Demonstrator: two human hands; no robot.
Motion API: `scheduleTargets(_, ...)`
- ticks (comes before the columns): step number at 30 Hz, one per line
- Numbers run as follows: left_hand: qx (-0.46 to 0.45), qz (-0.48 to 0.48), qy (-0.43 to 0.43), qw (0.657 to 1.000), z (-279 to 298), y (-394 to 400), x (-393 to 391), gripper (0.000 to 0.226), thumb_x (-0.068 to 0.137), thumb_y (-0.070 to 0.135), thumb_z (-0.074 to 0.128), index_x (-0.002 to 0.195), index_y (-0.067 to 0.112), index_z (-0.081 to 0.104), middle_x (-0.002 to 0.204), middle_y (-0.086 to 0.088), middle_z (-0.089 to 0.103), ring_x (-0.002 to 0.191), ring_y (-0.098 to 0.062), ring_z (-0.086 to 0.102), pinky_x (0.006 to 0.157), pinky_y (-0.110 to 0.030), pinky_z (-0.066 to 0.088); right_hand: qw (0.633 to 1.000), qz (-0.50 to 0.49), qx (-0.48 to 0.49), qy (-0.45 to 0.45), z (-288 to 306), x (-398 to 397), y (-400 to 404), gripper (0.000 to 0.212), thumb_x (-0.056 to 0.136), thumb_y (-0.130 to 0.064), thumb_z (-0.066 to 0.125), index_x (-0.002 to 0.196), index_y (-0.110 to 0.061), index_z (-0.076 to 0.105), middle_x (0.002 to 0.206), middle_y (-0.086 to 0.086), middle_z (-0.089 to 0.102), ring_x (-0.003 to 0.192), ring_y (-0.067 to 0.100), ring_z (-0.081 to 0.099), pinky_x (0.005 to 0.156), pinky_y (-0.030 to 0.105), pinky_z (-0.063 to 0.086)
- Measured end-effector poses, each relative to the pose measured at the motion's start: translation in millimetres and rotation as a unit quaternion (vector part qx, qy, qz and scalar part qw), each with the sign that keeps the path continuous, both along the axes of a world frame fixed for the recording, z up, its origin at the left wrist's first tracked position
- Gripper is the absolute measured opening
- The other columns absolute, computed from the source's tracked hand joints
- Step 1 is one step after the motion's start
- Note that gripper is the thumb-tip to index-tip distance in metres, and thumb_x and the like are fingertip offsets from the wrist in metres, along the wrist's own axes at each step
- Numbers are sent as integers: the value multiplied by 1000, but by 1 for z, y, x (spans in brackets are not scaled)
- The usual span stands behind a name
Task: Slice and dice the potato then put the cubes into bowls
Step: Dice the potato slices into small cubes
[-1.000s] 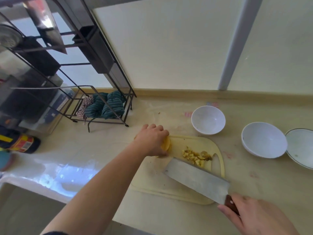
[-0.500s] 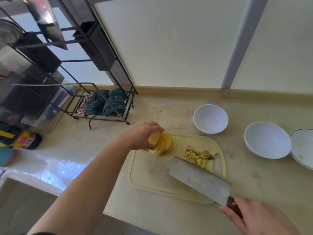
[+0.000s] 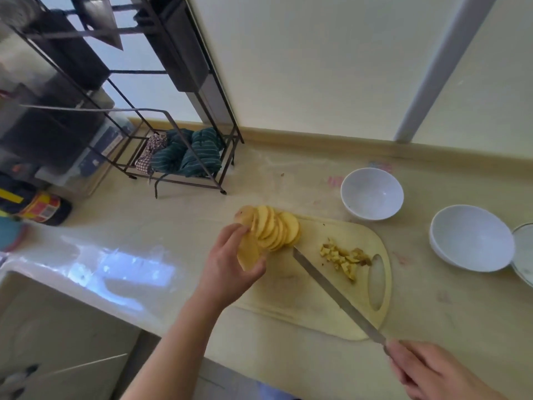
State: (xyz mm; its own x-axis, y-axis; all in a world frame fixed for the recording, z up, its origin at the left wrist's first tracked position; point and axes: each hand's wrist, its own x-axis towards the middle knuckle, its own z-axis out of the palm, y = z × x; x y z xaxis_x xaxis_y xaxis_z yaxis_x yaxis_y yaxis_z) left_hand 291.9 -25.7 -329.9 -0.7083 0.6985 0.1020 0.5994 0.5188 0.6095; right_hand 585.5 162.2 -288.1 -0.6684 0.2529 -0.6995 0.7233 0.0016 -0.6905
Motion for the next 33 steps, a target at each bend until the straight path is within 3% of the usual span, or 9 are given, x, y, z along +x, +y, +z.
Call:
scheduleTargets(2, -20, 8, -11, 1000, -15, -11, 22, 71, 78, 50, 66, 135, 8, 61, 133, -4, 58, 116, -22, 61, 96, -37, 56, 997, 0, -74, -22, 4, -7, -1, 59, 83, -67, 47, 62, -12, 51, 56, 9, 37, 50, 20, 34, 50, 31, 27)
scheduleTargets(7, -69, -37, 42, 996, -41, -14, 58, 69, 78, 46, 64, 135, 7, 61, 129, -8, 59, 118, -27, 56, 99, -41, 54, 982, -5, -174, -75, 1, -19, 1, 52, 82, -59, 45, 72, -8, 46, 51, 4, 31, 38, 14, 24, 38, 21, 20)
scheduleTargets(12, -45, -35, 66, 996, -52, -5, 67, 68, 77, 38, 60, 137, 5, 59, 131, -12, 61, 118, -29, 54, 102, -41, 49, 981, -41, -165, -94, -5, -7, 16, 55, 84, -65, 43, 70, -13, 48, 58, 10, 31, 42, 13, 21, 41, 23, 16)
scheduleTargets(17, -67, 10, 64, 996, -54, -1, 78, 68, 84, 47, 58, 140, 11, 55, 135, -8, 60, 122, -29, 51, 102, -46, 49, 977, -99, -165, -93, -6, 0, 25, 56, 82, -64, 45, 69, -9, 46, 56, 11, 29, 39, 11, 20, 39, 19, 21)
scheduleTargets(21, -105, 10, 21, 994, -54, -11, 90, 81, 86, 62, 53, 154, 22, 35, 154, -2, 46, 137, -27, 33, 113, -46, 32, 982, -82, -147, -80, -4, 1, 17, 55, 84, -62, 43, 67, -9, 46, 54, 11, 31, 39, 12, 21, 40, 20, 17)
scheduleTargets(24, -92, -28, 9, 995, -53, -26, 86, 83, 86, 56, 55, 157, 27, 25, 158, 0, 40, 139, -27, 33, 116, -44, 28, 985, -71, -136, -74, -3, 1, 6, 55, 81, -61, 42, 68, -8, 46, 53, 10, 30, 39, 11, 21, 39, 18, 15)
scheduleTargets(28, -55, -23, 38, 997, -56, -28, 80, 77, 87, 55, 59, 150, 15, 40, 144, -9, 54, 126, -25, 44, 106, -45, 46, 993, -44, -97, -58, -4, -2, -6, 53, 78, -61, 44, 67, -8, 46, 57, 12, 26, 40, 12, 17, 41, 18, 15)
scheduleTargets(33, -58, -15, 61, 996, -59, 0, 105, 83, 79, 70, 62, 138, 12, 53, 130, -8, 58, 117, -24, 49, 100, -43, 46, 998, -23, -33, -44, -8, -4, -17, 54, 76, -65, 43, 64, -13, 46, 53, 6, 32, 42, 15, 23, 40, 21, 20)
